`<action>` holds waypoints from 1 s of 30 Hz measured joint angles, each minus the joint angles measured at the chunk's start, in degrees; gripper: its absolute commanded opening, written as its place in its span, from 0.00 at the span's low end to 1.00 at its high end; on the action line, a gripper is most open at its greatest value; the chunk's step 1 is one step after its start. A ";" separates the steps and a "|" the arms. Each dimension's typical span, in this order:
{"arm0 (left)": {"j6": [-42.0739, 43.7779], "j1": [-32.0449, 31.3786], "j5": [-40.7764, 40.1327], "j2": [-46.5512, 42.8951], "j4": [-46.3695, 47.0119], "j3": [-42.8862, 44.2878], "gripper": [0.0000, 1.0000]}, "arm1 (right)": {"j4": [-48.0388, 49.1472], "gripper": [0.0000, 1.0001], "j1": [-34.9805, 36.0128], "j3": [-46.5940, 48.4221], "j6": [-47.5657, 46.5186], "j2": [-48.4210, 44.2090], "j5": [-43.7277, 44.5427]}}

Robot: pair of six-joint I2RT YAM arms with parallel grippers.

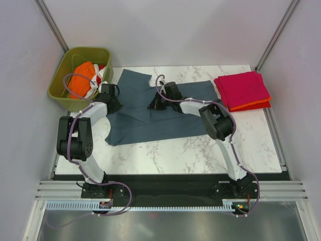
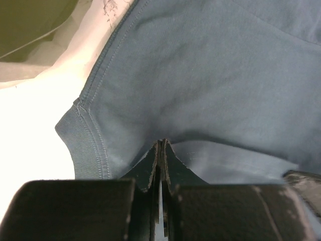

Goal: Fold and stack the t-shirts
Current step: Fold the tshirt

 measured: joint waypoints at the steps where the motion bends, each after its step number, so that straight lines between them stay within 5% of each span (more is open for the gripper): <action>1: 0.00 0.00 0.04 0.00 0.00 0.02 0.02 | 0.42 0.00 -0.46 -0.44 0.26 -0.28 -0.11; 11: 0.04 0.00 0.13 3.54 0.85 5.64 0.02 | 3.87 0.03 -2.49 -2.91 1.25 -1.68 -0.81; 15: 0.07 0.00 0.13 6.45 0.79 8.22 0.02 | 4.63 0.16 -2.27 -3.37 1.42 -1.68 -0.81; 26: 0.79 0.00 1.90 13.33 0.74 15.08 0.02 | 5.05 0.12 -2.34 -5.22 1.33 -2.56 -0.31; 30: 1.14 0.00 1.86 13.70 0.48 15.82 0.22 | 5.20 0.26 -2.34 -5.33 1.27 -3.13 0.00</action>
